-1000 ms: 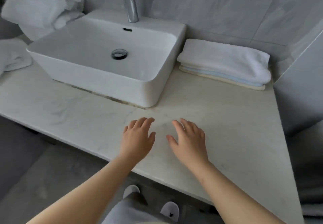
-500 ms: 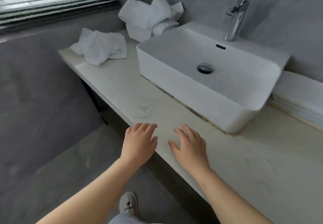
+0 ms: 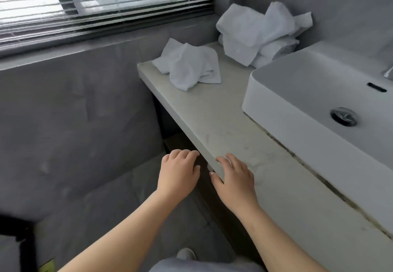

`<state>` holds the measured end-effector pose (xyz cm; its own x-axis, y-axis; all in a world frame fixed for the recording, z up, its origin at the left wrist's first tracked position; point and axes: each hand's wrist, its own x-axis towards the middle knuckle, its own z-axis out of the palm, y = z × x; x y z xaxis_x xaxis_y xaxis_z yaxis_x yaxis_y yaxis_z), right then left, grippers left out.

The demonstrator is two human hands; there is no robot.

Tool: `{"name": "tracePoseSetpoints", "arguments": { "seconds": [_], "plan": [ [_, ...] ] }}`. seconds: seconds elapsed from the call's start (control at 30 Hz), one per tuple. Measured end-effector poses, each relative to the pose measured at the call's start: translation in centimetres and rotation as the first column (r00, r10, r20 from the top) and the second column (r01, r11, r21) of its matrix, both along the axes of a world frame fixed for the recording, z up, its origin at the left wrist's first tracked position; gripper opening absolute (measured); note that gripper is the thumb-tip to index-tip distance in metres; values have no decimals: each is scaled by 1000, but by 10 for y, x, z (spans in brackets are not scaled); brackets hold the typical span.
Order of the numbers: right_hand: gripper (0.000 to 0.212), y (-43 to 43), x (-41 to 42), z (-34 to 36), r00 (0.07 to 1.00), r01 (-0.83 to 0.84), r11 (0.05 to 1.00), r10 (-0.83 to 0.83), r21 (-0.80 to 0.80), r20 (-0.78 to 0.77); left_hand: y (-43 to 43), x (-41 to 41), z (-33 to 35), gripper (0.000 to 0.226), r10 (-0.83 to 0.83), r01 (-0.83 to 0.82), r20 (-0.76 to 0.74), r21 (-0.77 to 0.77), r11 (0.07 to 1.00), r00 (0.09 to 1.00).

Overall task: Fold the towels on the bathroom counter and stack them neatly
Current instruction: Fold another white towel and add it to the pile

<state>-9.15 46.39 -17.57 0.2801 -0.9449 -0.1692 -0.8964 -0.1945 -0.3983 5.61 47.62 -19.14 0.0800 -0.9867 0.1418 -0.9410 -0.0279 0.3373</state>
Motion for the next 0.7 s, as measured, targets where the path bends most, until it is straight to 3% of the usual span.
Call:
{"name": "tracePoseSetpoints", "arguments": {
  "seconds": [0.4,0.7],
  "plan": [
    [48,-91,34,0,990,-138,990,138,-34,-17,-68,24,5,36,148,-150,-37,-38,988,988],
    [49,-137,47,-9,991,-133,990,134,36,-8,-111,47,5,40,192,-192,3,76,979,981]
  ]
}}
